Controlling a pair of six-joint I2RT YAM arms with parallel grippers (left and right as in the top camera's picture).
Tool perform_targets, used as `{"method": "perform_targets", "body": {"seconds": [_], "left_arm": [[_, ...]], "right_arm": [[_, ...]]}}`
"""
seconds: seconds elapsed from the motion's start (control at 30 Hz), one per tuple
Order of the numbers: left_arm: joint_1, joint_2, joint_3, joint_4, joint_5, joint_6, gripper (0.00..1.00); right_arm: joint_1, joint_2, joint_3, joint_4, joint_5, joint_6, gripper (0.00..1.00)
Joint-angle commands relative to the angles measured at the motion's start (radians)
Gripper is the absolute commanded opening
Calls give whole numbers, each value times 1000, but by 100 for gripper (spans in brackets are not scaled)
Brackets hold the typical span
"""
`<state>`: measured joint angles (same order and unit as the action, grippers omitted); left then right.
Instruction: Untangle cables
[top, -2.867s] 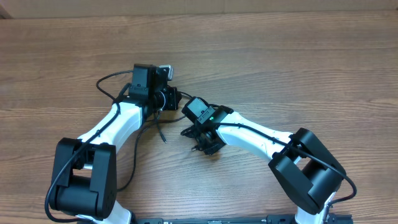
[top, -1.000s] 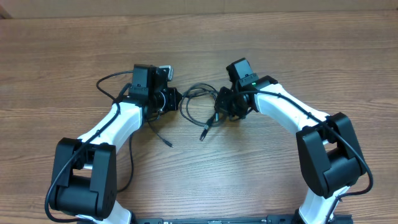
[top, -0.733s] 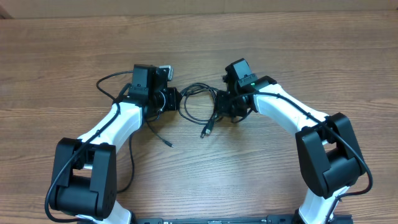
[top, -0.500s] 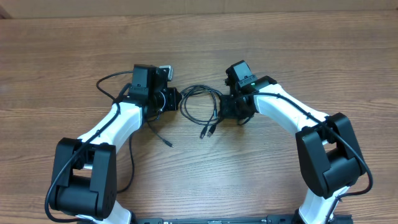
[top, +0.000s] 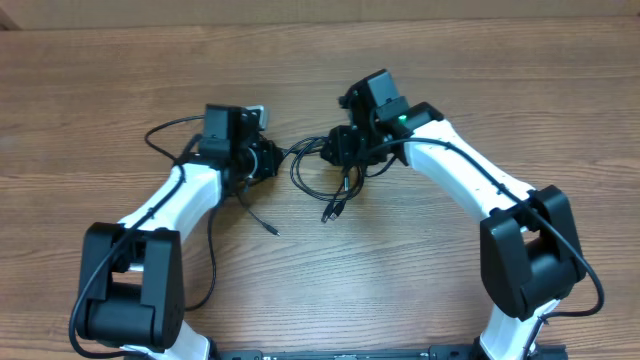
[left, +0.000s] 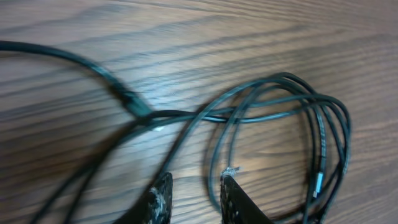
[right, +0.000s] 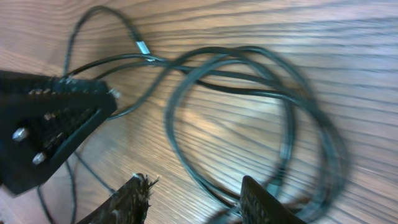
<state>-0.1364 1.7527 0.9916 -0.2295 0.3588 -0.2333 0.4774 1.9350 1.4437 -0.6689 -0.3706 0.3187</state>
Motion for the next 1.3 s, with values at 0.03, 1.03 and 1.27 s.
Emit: {"method": "perform_targets", "body": {"seconds": [0.03, 1.03, 1.27], "left_arm": [[62, 7, -5, -21, 53, 0, 27], [129, 7, -5, -47, 54, 0, 45], [129, 7, -5, -47, 63, 0, 49]], "right_arm": [[60, 26, 15, 56, -24, 52, 47], [286, 264, 16, 248, 410, 339, 8], [217, 188, 32, 136, 82, 243, 4]]}}
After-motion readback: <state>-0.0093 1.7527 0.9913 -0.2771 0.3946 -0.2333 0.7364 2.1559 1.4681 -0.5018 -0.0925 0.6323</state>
